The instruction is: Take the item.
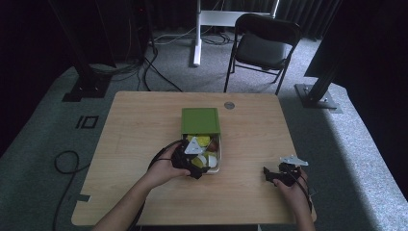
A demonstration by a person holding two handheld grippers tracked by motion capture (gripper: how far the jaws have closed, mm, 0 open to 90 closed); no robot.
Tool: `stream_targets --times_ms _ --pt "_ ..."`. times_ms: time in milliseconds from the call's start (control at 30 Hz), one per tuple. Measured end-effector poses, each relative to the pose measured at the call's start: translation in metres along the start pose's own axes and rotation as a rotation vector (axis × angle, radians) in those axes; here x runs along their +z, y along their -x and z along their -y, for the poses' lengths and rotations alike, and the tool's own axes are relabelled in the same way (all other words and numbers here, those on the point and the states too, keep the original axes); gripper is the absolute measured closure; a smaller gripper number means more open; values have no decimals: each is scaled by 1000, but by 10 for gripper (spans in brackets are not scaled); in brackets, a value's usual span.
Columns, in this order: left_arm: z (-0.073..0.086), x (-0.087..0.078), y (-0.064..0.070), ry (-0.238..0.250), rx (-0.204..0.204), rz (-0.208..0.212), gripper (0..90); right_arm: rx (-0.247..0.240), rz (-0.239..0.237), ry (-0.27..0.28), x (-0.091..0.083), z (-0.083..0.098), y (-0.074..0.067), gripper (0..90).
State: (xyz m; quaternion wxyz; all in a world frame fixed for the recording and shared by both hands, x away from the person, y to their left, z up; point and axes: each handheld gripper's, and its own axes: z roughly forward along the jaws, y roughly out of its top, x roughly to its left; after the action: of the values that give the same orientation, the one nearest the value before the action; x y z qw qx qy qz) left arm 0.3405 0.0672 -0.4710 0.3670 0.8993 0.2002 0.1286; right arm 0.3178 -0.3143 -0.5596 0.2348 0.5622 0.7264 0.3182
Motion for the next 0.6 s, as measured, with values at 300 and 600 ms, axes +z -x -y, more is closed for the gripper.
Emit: stream_targets --times_ms 300,600 --pt "0 1 2 -79 12 -49 248 0 0 0 0 0 0 120" --pt "-2 5 5 -144 25 -102 252 0 0 0 0 0 0 120"
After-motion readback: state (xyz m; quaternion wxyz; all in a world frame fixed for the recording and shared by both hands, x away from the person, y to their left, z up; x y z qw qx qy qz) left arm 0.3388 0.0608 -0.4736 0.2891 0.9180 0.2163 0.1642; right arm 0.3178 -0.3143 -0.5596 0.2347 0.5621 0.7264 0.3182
